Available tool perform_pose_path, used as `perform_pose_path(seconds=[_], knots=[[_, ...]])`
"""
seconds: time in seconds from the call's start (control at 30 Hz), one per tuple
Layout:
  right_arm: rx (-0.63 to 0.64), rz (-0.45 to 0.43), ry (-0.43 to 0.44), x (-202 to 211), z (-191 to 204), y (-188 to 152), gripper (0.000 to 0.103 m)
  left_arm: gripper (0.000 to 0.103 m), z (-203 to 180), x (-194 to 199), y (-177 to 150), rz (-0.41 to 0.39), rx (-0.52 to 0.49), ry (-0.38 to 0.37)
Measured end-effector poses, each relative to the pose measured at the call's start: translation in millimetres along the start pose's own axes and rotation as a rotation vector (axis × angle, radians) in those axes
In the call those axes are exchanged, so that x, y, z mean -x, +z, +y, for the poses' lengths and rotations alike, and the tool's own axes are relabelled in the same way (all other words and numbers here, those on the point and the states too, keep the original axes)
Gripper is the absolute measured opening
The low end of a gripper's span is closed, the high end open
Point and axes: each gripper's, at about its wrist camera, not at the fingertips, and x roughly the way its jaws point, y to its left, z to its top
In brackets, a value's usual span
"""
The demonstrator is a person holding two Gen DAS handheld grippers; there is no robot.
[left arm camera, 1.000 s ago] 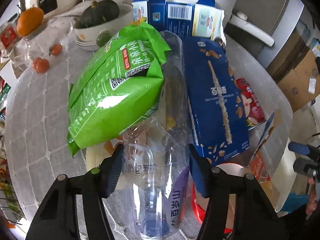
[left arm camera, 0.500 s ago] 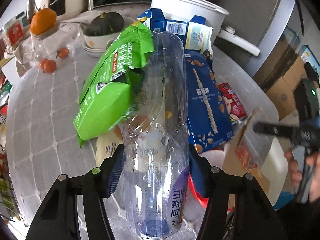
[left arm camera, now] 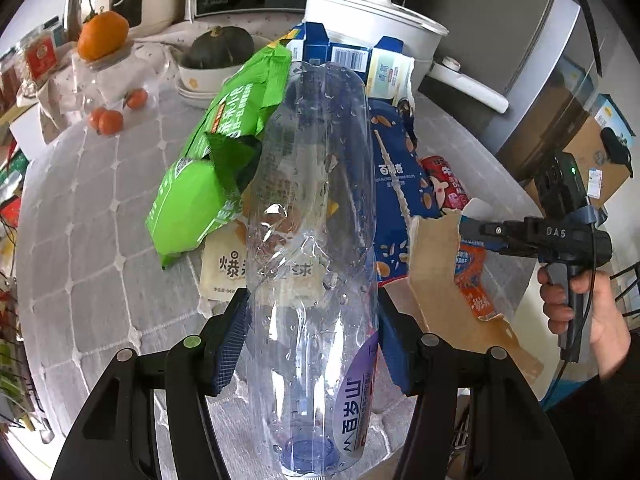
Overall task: Collect trash
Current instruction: 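Carry the bottle and carton to the white bin and release both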
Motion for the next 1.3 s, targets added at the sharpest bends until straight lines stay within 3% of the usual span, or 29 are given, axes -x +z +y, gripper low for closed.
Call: perform_pose_path(seconds=[0.07, 0.27, 0.47, 0.63, 0.83, 0.93, 1.07, 1.3], knots=[[-0.003, 0.01, 0.014, 1.0, -2.8, -2.4, 0.033, 0.063, -0.3, 0.6, -0.4, -0.003, 0.008, 0.004], [0.023, -0.022, 0.083, 22.6, 7.0, -7.9, 0.013, 0.063, -6.4, 15.1, -2.0, -0.037, 0.004, 0.022], [0.09, -0.122, 0.048, 66.4, 32.9, -17.0, 0.003, 0.063, -13.0, 40.8, -3.2, -0.088, 0.005, 0.023], [0.093, -0.213, -0.031, 106.6, 37.6, -29.4, 0.003, 0.063, -26.2, 56.2, -5.3, -0.121, -0.018, 0.012], [0.049, -0.343, -0.117, 161.4, 30.0, -47.7, 0.002, 0.063, -57.4, 64.5, -7.5, -0.169, -0.045, -0.058], [0.024, -0.419, -0.215, 199.7, 21.3, -59.2, 0.002, 0.063, -81.1, 67.2, -10.0, -0.192, -0.079, -0.106], [0.001, -0.457, -0.378, 235.3, 9.3, -79.1, 0.002, 0.063, -119.7, 61.2, -12.2, -0.195, -0.124, -0.189], [-0.009, -0.353, -0.685, 234.2, -22.0, -105.4, 0.002, 0.063, -180.6, 33.6, -19.6, -0.158, -0.157, -0.305]])
